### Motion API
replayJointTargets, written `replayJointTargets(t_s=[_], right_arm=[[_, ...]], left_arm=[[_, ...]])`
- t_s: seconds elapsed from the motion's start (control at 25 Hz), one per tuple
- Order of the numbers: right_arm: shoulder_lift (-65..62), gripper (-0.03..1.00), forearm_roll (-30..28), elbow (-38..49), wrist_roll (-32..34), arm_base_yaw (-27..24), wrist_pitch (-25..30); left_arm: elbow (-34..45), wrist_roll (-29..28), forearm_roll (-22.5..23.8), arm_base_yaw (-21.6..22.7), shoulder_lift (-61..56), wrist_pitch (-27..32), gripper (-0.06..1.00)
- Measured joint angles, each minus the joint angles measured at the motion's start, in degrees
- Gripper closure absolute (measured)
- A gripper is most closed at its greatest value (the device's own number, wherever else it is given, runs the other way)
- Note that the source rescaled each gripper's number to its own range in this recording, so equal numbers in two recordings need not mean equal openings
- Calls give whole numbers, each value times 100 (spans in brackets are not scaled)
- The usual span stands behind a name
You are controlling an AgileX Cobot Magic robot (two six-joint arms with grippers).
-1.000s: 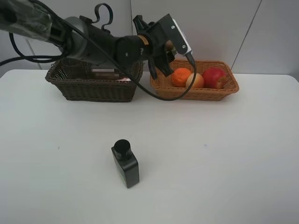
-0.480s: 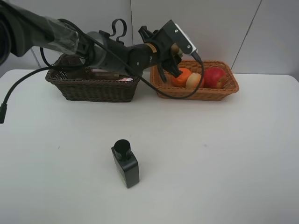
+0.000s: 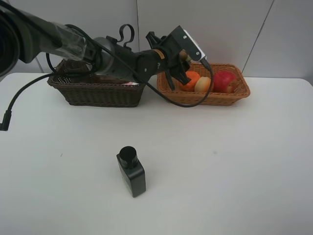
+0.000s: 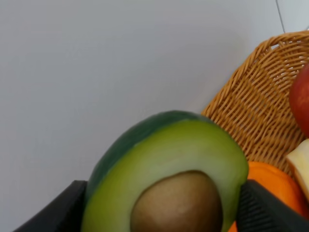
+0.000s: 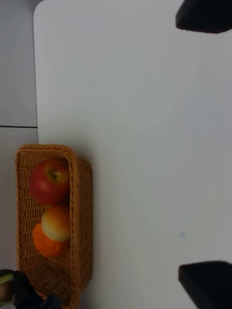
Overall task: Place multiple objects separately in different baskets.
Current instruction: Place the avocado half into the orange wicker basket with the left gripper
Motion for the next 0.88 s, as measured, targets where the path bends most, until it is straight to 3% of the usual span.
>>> replayJointTargets(t_s=[0.72, 0.88], right_arm=[[0, -3, 0, 0, 0, 0, 0], [0, -3, 0, 0, 0, 0, 0]], left_arm=[[0, 0, -11, 0, 0, 31, 15], [0, 0, -26, 0, 0, 36, 11]])
